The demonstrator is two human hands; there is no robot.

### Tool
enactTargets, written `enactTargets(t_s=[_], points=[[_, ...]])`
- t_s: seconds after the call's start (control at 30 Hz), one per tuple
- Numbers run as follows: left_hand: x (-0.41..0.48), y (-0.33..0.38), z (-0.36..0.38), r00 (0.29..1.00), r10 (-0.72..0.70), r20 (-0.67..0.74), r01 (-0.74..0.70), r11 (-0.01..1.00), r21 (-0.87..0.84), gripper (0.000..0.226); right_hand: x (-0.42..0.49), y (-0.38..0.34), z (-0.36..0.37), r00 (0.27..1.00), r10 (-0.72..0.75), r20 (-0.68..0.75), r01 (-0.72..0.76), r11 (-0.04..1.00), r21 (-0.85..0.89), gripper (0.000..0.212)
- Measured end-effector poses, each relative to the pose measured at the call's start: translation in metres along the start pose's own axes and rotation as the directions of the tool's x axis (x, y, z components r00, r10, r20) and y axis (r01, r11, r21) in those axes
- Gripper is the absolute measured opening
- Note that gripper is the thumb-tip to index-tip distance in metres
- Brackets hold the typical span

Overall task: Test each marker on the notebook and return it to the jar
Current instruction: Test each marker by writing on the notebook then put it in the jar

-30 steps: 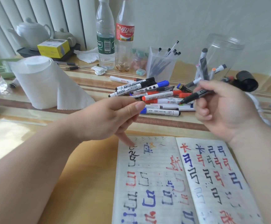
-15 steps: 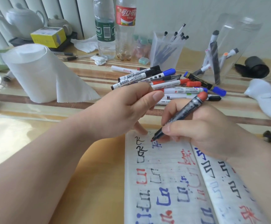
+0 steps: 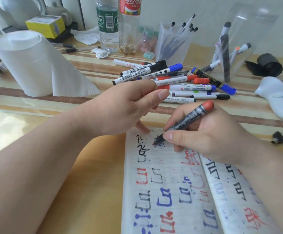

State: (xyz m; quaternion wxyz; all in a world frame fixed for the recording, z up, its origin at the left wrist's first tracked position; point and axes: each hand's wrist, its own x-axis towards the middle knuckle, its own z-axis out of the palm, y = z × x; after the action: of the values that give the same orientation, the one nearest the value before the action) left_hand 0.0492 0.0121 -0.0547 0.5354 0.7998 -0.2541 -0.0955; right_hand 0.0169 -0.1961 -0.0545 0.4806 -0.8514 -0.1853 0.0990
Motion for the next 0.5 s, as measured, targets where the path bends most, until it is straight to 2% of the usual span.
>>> enactTargets(t_s=[0.3,0.5], points=[[0.0011,-0.0019,0.0007,1.0,0.01,-0.001,-0.01,1.0,0.024,0.04,-0.0003,-0.0012,0.0022,1.0,-0.019,-0.007,0.019,0.996,-0.082,0.01],[0.0013,-0.0027,0.0002,1.0,0.011,-0.003,-0.011,1.0,0.024,0.04,-0.0008,-0.0044,0.0003,0.999,-0.024,0.034,0.025,0.999,-0.044,0.009]])
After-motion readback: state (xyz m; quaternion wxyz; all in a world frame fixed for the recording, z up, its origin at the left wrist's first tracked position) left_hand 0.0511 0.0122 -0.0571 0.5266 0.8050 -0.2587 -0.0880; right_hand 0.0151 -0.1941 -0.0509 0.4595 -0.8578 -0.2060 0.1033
